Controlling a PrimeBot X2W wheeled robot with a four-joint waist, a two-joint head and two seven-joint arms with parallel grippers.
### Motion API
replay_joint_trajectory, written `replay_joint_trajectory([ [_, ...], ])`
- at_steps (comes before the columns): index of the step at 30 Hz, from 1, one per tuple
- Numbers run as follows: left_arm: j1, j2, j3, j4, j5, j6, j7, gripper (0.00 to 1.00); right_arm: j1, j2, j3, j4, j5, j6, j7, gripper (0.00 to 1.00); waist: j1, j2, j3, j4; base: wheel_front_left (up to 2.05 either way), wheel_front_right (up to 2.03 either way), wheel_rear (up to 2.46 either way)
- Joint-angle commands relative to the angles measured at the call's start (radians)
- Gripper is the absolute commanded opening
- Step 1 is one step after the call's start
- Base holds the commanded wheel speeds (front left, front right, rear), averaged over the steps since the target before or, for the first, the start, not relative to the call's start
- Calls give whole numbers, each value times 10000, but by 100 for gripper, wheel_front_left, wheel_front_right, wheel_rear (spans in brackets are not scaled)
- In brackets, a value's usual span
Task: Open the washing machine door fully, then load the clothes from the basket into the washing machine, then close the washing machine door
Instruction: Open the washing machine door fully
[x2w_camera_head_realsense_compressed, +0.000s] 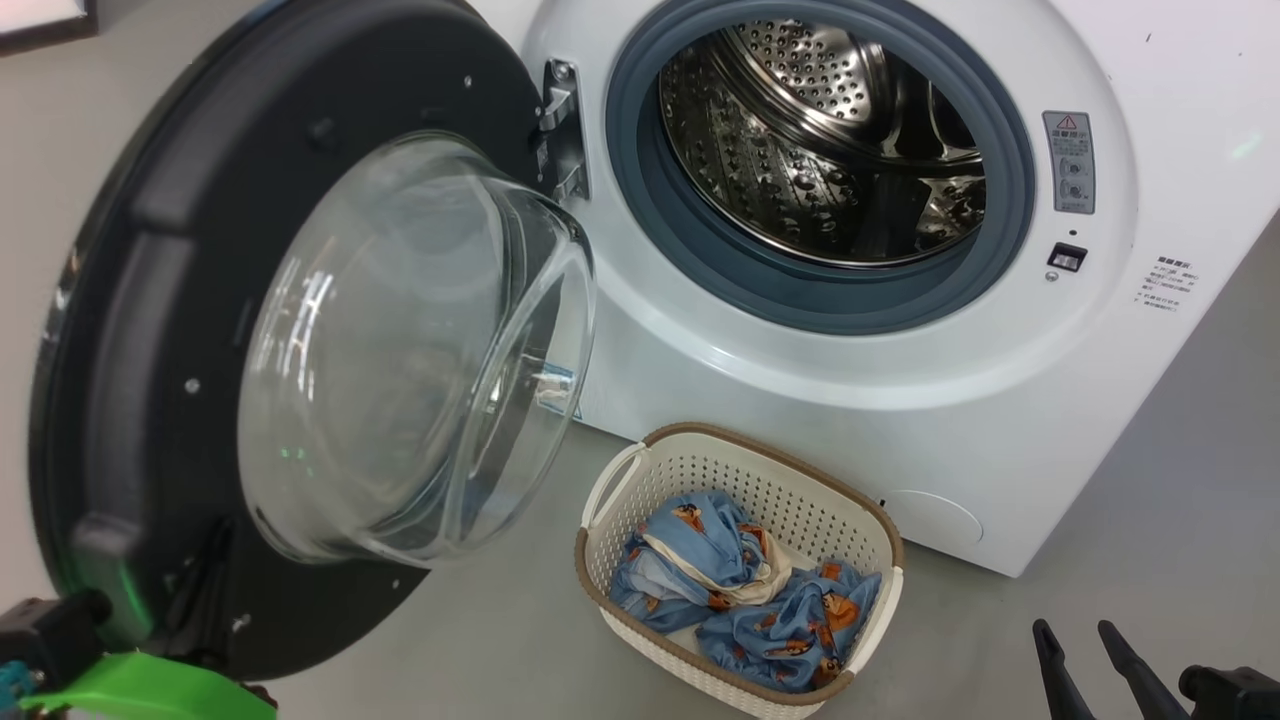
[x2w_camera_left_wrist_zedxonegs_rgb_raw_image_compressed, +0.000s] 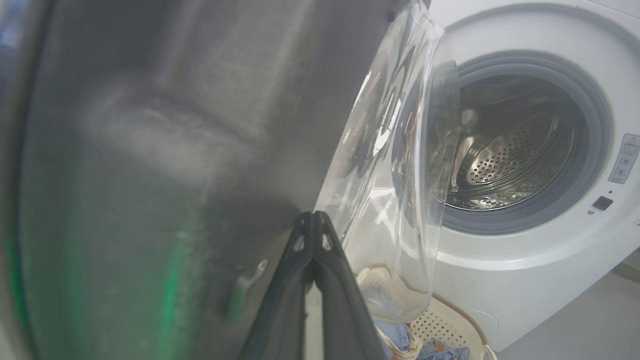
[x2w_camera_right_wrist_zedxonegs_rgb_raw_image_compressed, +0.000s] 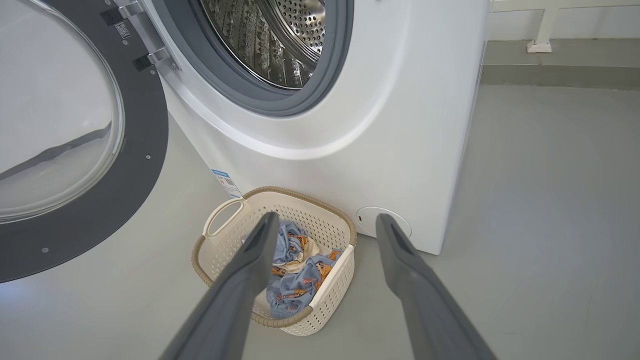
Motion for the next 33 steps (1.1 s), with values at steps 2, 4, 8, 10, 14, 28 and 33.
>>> replay_joint_trajectory([
  [2,-744,465,685,158,-60,48,-151,0,-232,-259,210,-200,-73,16,-122,100,0,0,67,-16,0,0,0],
  [4,-934,453,803,458,-82,-44,-165,0,-266,-285,220,-202,-84,16,-122,100,0,0,135,-32,0,0,0],
  [8,-1292,398,1018,1041,-50,-197,-188,0,-336,-323,229,-197,-96,16,-122,100,0,0,267,-60,0,0,0],
  [10,-1456,348,1125,1344,-19,-267,-196,0,-364,-329,232,-191,-104,16,-122,100,0,0,324,-70,0,0,0],
  [14,-1803,240,1380,1933,67,-420,-207,0,-418,-337,243,-187,-121,16,-122,100,0,0,442,-86,0,0,0],
  [28,-3131,-25,3441,3860,1143,-1109,-213,0,-817,-478,318,-187,-181,16,-122,100,0,0,1060,-233,0,0,0],
  [33,-3745,-60,4060,4538,1697,-1311,-213,0,-938,-558,291,-189,-208,16,-122,100,0,0,1290,-270,0,0,0],
])
